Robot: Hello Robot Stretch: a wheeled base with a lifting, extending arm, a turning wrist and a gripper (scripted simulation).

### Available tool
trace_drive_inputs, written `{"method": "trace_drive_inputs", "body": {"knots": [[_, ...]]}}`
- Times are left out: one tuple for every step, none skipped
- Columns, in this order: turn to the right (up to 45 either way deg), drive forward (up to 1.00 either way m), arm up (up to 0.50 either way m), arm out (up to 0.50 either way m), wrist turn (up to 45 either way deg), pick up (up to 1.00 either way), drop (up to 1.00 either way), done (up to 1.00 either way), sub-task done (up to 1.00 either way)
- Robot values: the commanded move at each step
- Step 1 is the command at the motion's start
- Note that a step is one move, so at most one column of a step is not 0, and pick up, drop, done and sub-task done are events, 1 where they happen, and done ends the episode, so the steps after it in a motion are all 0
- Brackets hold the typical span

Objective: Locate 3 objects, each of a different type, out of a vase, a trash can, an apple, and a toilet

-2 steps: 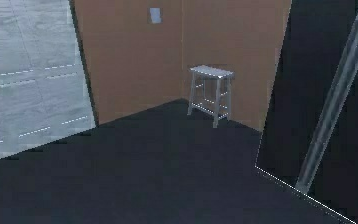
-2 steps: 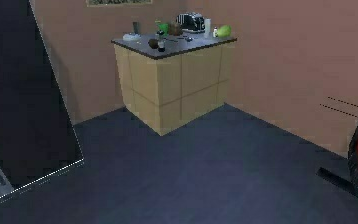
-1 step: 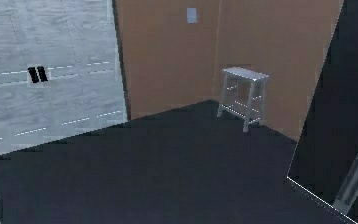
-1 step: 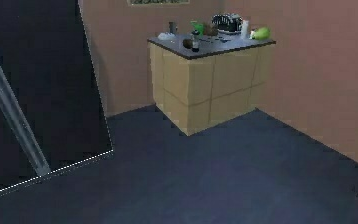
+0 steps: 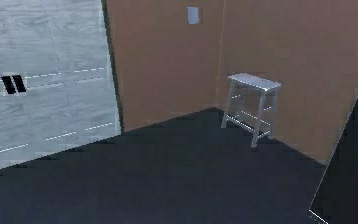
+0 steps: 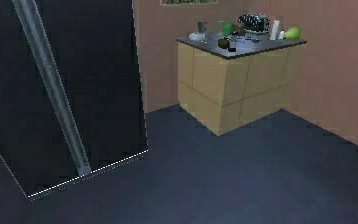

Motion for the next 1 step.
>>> {"method": "trace_drive_inputs", "body": {"knots": [[-30.0,0.0,0.0,0.0,0.0,0.0,0.0,0.0,0.0]]}}
